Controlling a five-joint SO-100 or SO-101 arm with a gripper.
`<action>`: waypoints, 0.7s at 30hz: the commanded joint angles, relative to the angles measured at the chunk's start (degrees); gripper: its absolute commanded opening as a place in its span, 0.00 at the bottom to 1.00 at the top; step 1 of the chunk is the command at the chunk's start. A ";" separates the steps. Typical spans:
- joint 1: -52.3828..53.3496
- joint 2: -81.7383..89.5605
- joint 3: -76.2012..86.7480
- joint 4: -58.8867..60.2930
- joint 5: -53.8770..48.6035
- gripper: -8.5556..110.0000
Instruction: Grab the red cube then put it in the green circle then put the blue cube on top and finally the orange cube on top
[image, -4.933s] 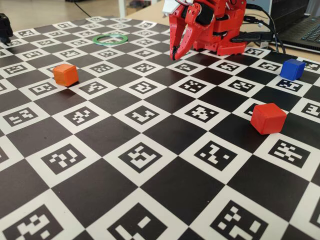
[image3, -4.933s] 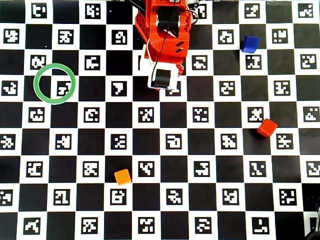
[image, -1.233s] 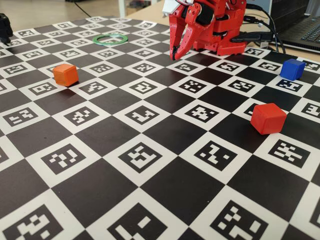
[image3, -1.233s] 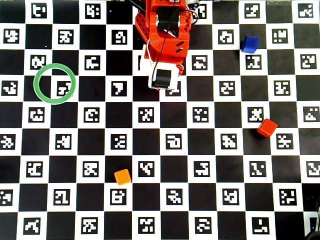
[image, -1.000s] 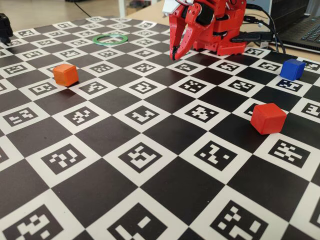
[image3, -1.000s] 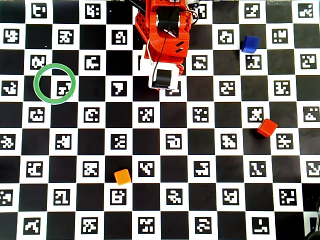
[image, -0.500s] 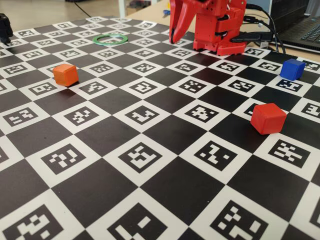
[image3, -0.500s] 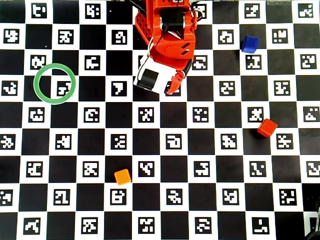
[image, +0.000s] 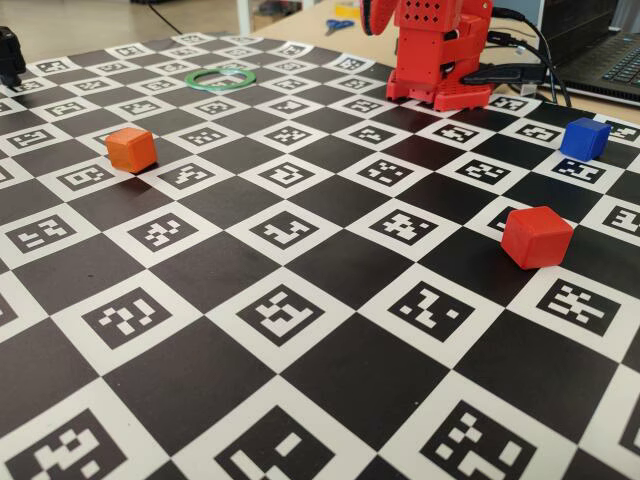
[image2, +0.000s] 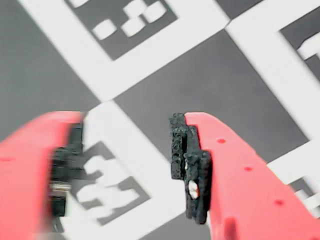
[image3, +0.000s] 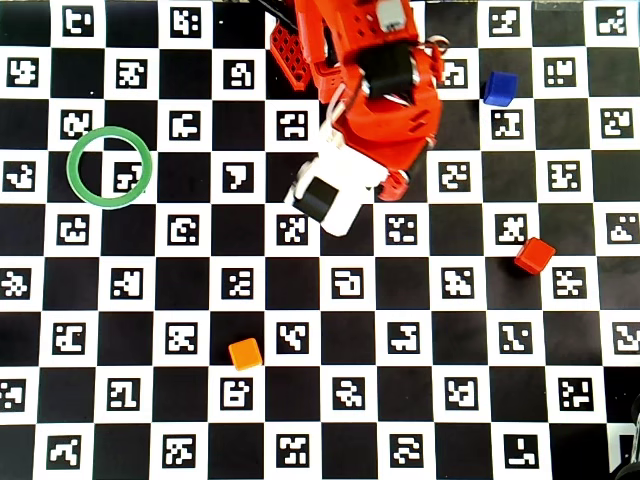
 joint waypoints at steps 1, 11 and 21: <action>-3.78 -2.90 -10.55 1.23 9.23 0.32; -15.03 -21.80 -28.04 6.42 23.12 0.42; -20.21 -36.47 -37.62 3.34 28.74 0.50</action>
